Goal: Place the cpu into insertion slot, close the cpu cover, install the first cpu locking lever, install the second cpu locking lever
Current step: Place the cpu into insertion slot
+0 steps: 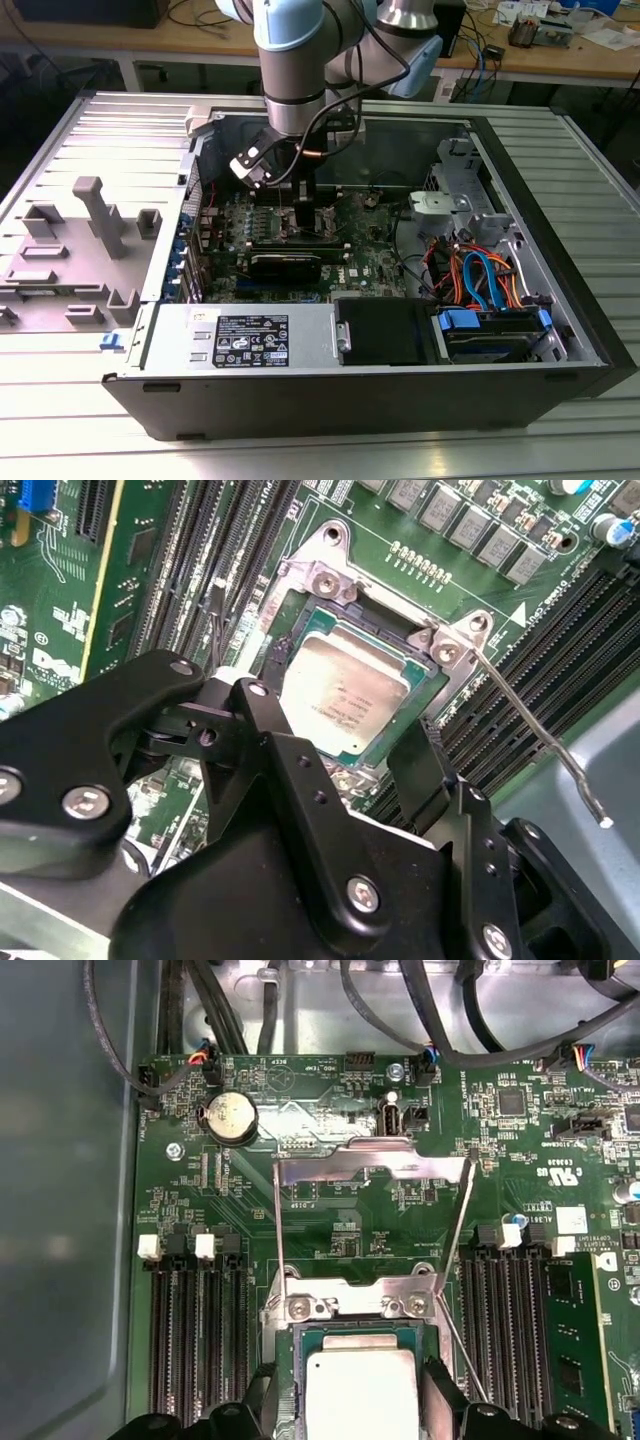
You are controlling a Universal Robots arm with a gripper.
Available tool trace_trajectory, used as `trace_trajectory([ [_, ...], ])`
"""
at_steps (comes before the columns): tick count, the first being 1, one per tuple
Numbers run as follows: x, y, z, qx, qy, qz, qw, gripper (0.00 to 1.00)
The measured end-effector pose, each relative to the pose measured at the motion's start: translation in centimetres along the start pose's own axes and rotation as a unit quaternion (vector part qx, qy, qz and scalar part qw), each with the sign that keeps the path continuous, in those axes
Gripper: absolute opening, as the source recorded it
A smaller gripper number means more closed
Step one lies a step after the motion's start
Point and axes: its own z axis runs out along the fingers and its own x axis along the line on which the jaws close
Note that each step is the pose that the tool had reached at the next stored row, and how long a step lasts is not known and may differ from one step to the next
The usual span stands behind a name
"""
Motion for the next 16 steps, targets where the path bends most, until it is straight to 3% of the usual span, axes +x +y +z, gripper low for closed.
trace_trajectory([
  [2,-0.04,0.00,-0.01,0.0002,-0.0017,0.000,1.0000,0.67],
  [10,-0.12,0.17,-1.19,0.0006,-0.0019,0.000,1.0000,0.65],
  [13,-0.14,0.31,-1.39,0.0012,-0.0020,0.000,1.0000,0.47],
  [14,-0.14,0.35,-1.48,0.0014,-0.0019,0.000,1.0000,0.47],
  [16,-0.17,0.45,-1.89,0.0019,-0.0020,0.000,1.0000,0.35],
])
